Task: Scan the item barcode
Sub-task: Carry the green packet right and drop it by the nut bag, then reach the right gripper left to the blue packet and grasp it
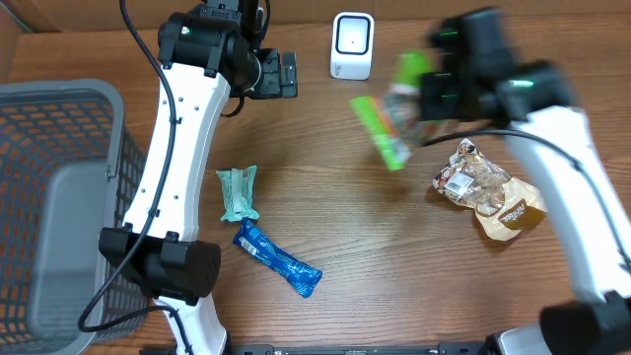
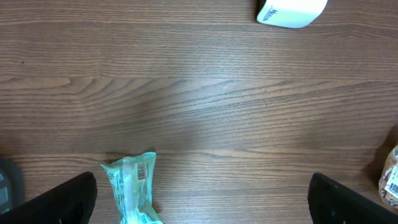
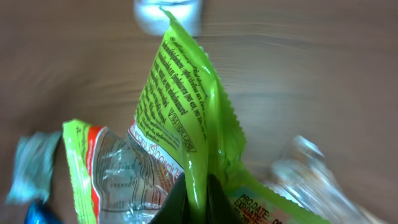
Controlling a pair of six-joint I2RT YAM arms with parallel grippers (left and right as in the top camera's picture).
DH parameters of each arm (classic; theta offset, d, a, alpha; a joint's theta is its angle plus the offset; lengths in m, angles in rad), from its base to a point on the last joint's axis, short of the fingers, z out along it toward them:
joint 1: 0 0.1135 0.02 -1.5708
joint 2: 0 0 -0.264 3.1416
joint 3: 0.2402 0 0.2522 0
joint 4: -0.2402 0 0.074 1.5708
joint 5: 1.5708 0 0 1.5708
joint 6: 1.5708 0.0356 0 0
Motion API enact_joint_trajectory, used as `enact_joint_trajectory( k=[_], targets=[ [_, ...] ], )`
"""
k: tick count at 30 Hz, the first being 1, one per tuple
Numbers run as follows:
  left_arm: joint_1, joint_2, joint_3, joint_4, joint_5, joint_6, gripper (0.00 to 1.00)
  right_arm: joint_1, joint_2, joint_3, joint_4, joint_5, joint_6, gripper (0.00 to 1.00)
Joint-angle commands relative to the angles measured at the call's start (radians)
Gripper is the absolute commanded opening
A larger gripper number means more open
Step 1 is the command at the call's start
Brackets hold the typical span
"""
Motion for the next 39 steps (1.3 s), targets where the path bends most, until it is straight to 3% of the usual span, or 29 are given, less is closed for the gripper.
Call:
enact_joint_trajectory(
  k=[1,6,14,15,17,18,19,21,26,31,39],
  targets=[
    [0.002,-0.019,0.019,0.001,-0.007,0.019,1.00,-0.158,-0.006,-0.006,-0.099,0.073,0.157,0.04],
    [0.002,-0.019,0.019,0.001,-0.007,0.019,1.00,-0.341,-0.005,-0.171,-0.079,0.089,0.172,0.04],
    [0.002,-0.019,0.019,0.001,-0.007,0.019,1.00,-0.437,-0.005,-0.394,0.117,0.088,0.173,0.06],
    [0.002,-0.019,0.019,0.001,-0.007,0.019,1.00,-0.438,-0.005,-0.410,0.130,0.088,0.173,0.12],
    [0.002,-0.019,0.019,0.001,-0.006,0.019,1.00,-0.438,-0.005,-0.423,0.138,0.088,0.172,0.34],
    [0.002,-0.019,0.019,0.000,-0.002,0.018,1.00,-0.438,-0.005,-0.423,0.139,0.088,0.172,0.39],
    [0.002,-0.019,0.019,-0.004,0.015,0.015,1.00,-0.438,-0.005,-0.421,0.145,0.087,0.172,0.53],
    [0.001,-0.019,0.019,-0.024,0.078,0.015,1.00,-0.438,-0.005,-0.408,0.148,0.062,0.171,0.57],
    [0.012,-0.021,0.091,-0.076,0.174,0.047,1.00,-0.435,-0.015,-0.294,0.098,-0.166,0.060,0.59],
    [0.043,-0.023,0.348,-0.299,0.145,0.071,1.00,-0.356,-0.019,-0.228,0.129,-0.424,0.028,0.60],
    [0.074,-0.201,0.405,-0.302,0.075,0.093,1.00,-0.068,-0.005,-0.231,0.152,-0.425,0.031,0.60]
  ],
)
